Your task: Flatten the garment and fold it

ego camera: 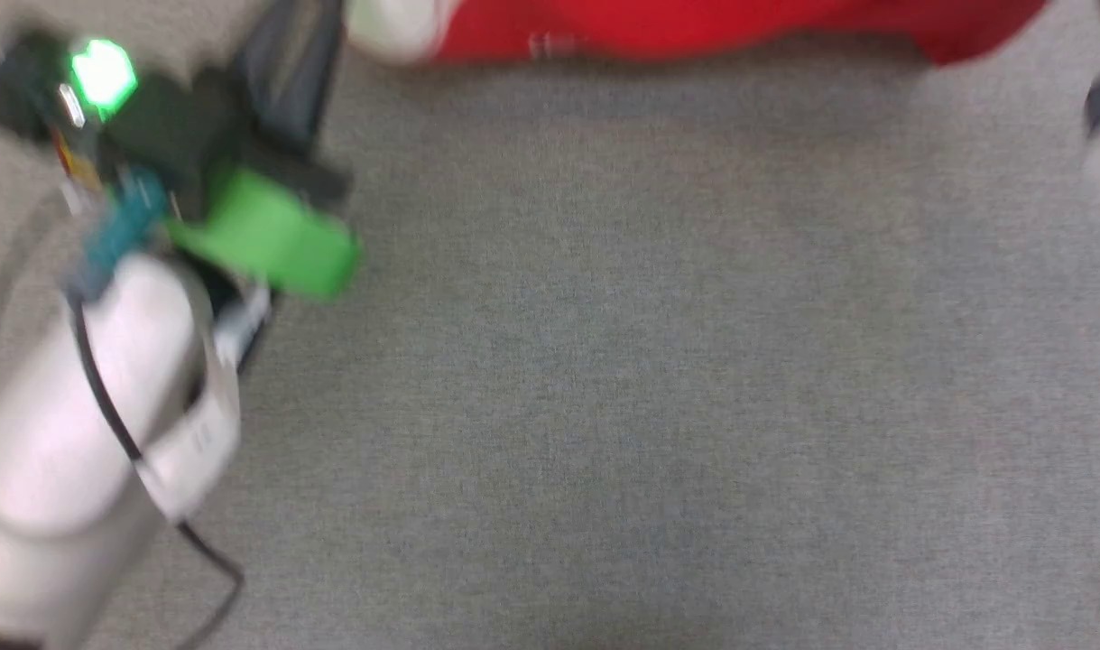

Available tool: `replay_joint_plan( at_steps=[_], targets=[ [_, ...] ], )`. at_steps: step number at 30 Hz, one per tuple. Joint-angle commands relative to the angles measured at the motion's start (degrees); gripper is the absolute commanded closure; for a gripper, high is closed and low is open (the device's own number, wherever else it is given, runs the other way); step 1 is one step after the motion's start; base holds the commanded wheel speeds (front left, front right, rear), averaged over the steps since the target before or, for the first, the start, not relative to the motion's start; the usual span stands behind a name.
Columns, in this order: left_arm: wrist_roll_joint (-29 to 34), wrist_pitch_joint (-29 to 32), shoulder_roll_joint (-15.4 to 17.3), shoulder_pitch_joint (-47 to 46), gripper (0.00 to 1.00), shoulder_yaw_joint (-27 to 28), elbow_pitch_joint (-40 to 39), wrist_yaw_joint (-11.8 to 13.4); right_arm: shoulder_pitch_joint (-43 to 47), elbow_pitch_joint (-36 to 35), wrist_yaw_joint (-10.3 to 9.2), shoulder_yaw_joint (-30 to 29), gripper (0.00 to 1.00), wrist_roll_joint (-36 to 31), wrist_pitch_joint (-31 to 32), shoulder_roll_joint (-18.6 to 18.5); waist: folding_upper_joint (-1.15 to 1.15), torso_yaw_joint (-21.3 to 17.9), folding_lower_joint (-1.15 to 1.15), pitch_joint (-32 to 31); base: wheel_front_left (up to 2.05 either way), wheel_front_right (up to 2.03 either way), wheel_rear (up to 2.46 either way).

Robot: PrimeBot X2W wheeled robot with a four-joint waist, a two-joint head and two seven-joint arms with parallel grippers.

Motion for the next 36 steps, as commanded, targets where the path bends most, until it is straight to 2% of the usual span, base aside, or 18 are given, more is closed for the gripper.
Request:
replay_joint_plan(
  at_steps=[1, 4, 7, 12, 17, 24, 31, 36],
  targets=[
    [0.02, -0.02, 1.07, 3.35, 1.0, -0.32, -1.4, 1.3, 3.84, -1.06, -0.08, -1.5, 1.0, 0.44, -0.43, 0.49, 0.0, 0.21, 0.0, -2.95, 0.0, 0.0, 0.0],
    [-1.37, -0.35, 1.36, 10.69, 1.0, -0.9, -4.27, 3.78, 12.56, -3.13, -0.08, -5.1, 1.0, 0.05, -0.64, 2.56, 0.0, -0.13, 0.0, -4.63, 0.0, 0.0, 0.0],
    [-2.18, 0.33, 2.06, 16.34, 1.0, -2.93, -5.07, 4.15, 20.37, -4.61, -0.08, -7.93, 1.0, -0.91, -0.39, 5.02, 0.0, -0.48, 0.0, -6.08, 0.0, 0.0, 0.0],
    [-5.54, 4.91, 3.35, 25.2, 1.0, -6.55, -5.1, 4.23, 31.56, -6.06, -0.08, -10.93, 1.0, -2.74, 1.16, 8.01, 0.0, -1.0, 0.0, -8.52, 0.0, 0.0, 0.0],
    [-9.65, 10.12, 4.51, 32.37, 1.0, -9.38, -4.41, 4.42, 40.0, -7.12, -0.08, -13.86, 1.0, -3.94, 3.78, 9.31, 0.0, -0.85, 0.0, -10.7, 0.0, 0.0, 0.0],
    [-16.02, 19.27, 6.1, 40.92, 1.0, -11.27, -3.14, 7.74, 51.21, -7.19, -0.08, -17.41, 1.0, -5.82, 10.15, 9.38, 0.0, -0.15, 0.0, -13.7, 0.0, 0.0, 0.0],
    [-22.72, 22.77, 6.89, 48.09, 1.0, -11.74, -6.52, 8.74, 60.4, -8.92, -0.08, -21.55, 1.0, -5.81, 16.49, 10.45, 0.0, -0.23, 0.0, -16.61, 0.0, 0.0, 0.0],
    [-26.62, 24.96, 7.7, 52.62, 1.0, -11.77, -10.31, 10.49, 65.43, -11.83, -0.08, -24.44, 1.0, -5.12, 20.46, 12.33, 0.0, -0.29, 0.0, -17.89, 0.0, 0.0, 0.0]
  ],
)
